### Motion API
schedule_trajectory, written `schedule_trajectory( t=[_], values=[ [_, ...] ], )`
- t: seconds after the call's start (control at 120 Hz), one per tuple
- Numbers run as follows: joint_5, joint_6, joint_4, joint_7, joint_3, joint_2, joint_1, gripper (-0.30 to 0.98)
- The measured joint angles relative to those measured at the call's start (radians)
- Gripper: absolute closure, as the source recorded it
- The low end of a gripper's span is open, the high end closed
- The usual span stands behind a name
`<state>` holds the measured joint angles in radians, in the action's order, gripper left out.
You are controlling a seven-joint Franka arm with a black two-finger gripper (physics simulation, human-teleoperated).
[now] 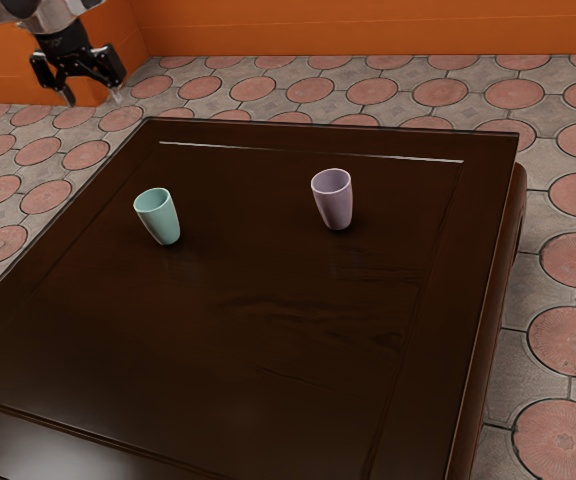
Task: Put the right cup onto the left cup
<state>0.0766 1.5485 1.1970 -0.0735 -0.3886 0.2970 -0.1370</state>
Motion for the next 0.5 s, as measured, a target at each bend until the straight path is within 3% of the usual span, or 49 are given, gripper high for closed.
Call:
schedule_trajectory(
  t=[0.083, 0.142, 0.2, 0.325, 0.5],
  values=[
    [-0.047, -0.02, 0.004, -0.013, 0.014, -0.018, -0.098, 0.02],
    [-0.07, -0.014, -0.012, -0.021, 0.101, 0.023, -0.046, 0.02],
    [-0.082, 0.027, -0.089, -0.028, 0.157, 0.162, -0.006, 0.02],
    [-0.044, 0.139, -0.18, -0.035, 0.223, 0.406, 0.003, 0.02],
    [-0.004, 0.198, -0.239, -0.014, 0.298, 0.416, -0.05, 0.02]
  ],
)
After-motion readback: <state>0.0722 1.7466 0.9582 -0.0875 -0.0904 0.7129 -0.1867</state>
